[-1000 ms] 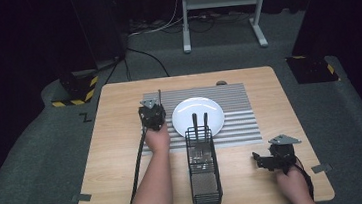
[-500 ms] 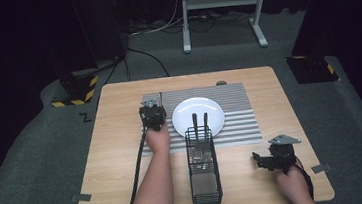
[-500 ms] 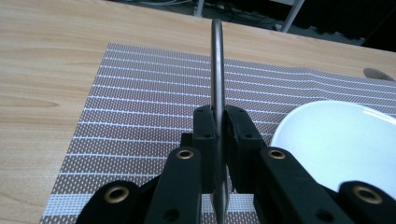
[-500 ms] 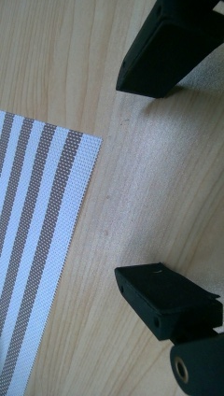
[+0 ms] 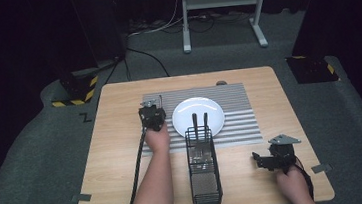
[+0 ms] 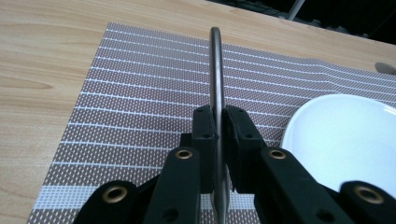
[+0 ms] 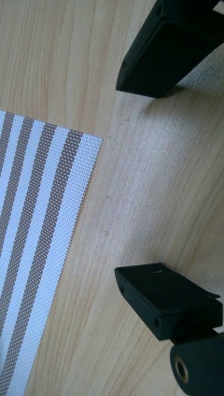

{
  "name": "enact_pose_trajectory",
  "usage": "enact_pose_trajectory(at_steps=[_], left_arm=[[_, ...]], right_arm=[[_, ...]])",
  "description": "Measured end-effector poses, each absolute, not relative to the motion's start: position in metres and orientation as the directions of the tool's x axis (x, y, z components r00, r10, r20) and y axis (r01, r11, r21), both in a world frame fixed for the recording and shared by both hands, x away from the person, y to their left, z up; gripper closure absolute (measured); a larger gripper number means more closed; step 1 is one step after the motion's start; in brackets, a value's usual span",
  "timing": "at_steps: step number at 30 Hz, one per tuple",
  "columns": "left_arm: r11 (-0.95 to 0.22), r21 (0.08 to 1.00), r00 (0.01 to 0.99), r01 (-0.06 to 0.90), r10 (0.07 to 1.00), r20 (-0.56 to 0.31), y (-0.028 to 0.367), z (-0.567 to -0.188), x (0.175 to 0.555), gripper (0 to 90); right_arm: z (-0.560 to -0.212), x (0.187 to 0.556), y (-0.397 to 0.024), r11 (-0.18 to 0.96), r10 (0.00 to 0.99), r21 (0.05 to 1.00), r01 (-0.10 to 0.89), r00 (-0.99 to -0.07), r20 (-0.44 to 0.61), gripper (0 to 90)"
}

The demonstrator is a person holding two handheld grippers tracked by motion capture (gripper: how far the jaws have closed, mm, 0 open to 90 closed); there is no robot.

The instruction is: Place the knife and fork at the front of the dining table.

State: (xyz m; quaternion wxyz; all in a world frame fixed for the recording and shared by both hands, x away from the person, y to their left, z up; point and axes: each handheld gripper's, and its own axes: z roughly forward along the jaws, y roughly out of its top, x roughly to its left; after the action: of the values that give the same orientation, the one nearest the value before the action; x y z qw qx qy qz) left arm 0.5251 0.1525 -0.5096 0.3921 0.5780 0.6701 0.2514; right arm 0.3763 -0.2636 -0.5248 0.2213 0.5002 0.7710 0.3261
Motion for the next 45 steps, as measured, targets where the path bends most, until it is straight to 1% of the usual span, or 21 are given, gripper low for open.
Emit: enact_pose_trajectory(at_steps=[2, 5, 9, 11, 15, 17, 19, 24, 27, 31, 33, 34, 36, 37, 38, 40, 42, 43, 45], left_arm=[[0.219, 0.796, -0.017, 0.564, 0.967, -0.254, 0.154, -0.507, 0.524, 80.9], [0.215, 0.813, -0.006, 0.542, 0.968, -0.252, 0.153, -0.501, 0.522, 80.1], [0.178, 0.816, -0.001, 0.551, 0.977, -0.212, 0.155, -0.499, 0.518, 76.9], [0.177, 0.819, 0.000, 0.546, 0.978, -0.211, 0.157, -0.498, 0.511, 74.7], [0.134, 0.830, 0.019, 0.541, 0.985, -0.171, 0.161, -0.495, 0.497, 64.9], [0.133, 0.820, 0.038, 0.557, 0.982, -0.185, 0.163, -0.496, 0.490, 56.7], [0.121, 0.820, 0.051, 0.560, 0.982, -0.180, 0.161, -0.499, 0.481, 51.2], [0.050, 0.806, 0.087, 0.590, 0.988, -0.125, 0.152, -0.507, 0.459, 41.0], [0.007, 0.779, 0.115, 0.627, 0.988, -0.102, 0.146, -0.514, 0.446, 34.9], [-0.066, 0.745, 0.153, 0.664, 0.987, -0.048, 0.137, -0.522, 0.435, 39.3], [-0.089, 0.756, 0.146, 0.649, 0.989, -0.010, 0.135, -0.524, 0.431, 45.8], [-0.090, 0.756, 0.150, 0.649, 0.989, -0.011, 0.135, -0.524, 0.430, 48.9], [-0.088, 0.758, 0.149, 0.647, 0.989, -0.012, 0.136, -0.524, 0.429, 51.7], [-0.075, 0.759, 0.148, 0.647, 0.989, -0.028, 0.137, -0.524, 0.429, 54.5], [-0.069, 0.761, 0.147, 0.646, 0.989, -0.035, 0.138, -0.524, 0.429, 55.2], [-0.075, 0.755, 0.157, 0.652, 0.987, -0.037, 0.138, -0.523, 0.428, 52.3], [-0.079, 0.758, 0.180, 0.648, 0.982, -0.051, 0.140, -0.521, 0.425, 41.5], [-0.085, 0.767, 0.190, 0.636, 0.980, -0.049, 0.141, -0.519, 0.421, 37.7], [-0.085, 0.786, 0.200, 0.613, 0.978, -0.051, 0.146, -0.516, 0.412, 34.0]], right_arm=[[-0.525, 0.376, -0.264, 0.287, 0.916, 0.724, 0.627, -0.402, -0.015, 9.7], [-0.525, 0.376, -0.264, 0.287, 0.916, 0.724, 0.627, -0.402, -0.015, 9.7], [-0.525, 0.376, -0.264, 0.287, 0.915, 0.724, 0.627, -0.402, -0.015, 9.7], [-0.525, 0.376, -0.264, 0.287, 0.915, 0.724, 0.627, -0.402, -0.015, 9.7], [-0.525, 0.376, -0.263, 0.285, 0.916, 0.724, 0.628, -0.400, -0.013, 9.8], [-0.525, 0.376, -0.263, 0.285, 0.916, 0.724, 0.628, -0.400, -0.013, 9.7], [-0.525, 0.376, -0.263, 0.285, 0.916, 0.724, 0.628, -0.400, -0.013, 9.8], [-0.525, 0.376, -0.263, 0.282, 0.917, 0.724, 0.629, -0.398, -0.012, 9.8], [-0.525, 0.376, -0.263, 0.282, 0.917, 0.725, 0.629, -0.398, -0.011, 9.8], [-0.525, 0.376, -0.263, 0.281, 0.918, 0.725, 0.629, -0.398, -0.011, 9.8], [-0.525, 0.376, -0.263, 0.280, 0.918, 0.724, 0.630, -0.396, -0.010, 9.8], [-0.525, 0.376, -0.263, 0.280, 0.918, 0.724, 0.630, -0.396, -0.010, 9.8], [-0.525, 0.376, -0.263, 0.281, 0.918, 0.724, 0.630, -0.397, -0.011, 9.8], [-0.525, 0.376, -0.263, 0.281, 0.918, 0.724, 0.630, -0.397, -0.011, 9.8], [-0.525, 0.376, -0.263, 0.281, 0.918, 0.724, 0.630, -0.397, -0.010, 9.8], [-0.525, 0.376, -0.263, 0.281, 0.918, 0.724, 0.630, -0.397, -0.010, 9.8], [-0.525, 0.376, -0.263, 0.281, 0.918, 0.724, 0.630, -0.397, -0.011, 9.8], [-0.525, 0.376, -0.263, 0.280, 0.918, 0.724, 0.630, -0.396, -0.010, 9.8], [-0.525, 0.375, -0.263, 0.283, 0.917, 0.725, 0.628, -0.399, -0.012, 10.2]])
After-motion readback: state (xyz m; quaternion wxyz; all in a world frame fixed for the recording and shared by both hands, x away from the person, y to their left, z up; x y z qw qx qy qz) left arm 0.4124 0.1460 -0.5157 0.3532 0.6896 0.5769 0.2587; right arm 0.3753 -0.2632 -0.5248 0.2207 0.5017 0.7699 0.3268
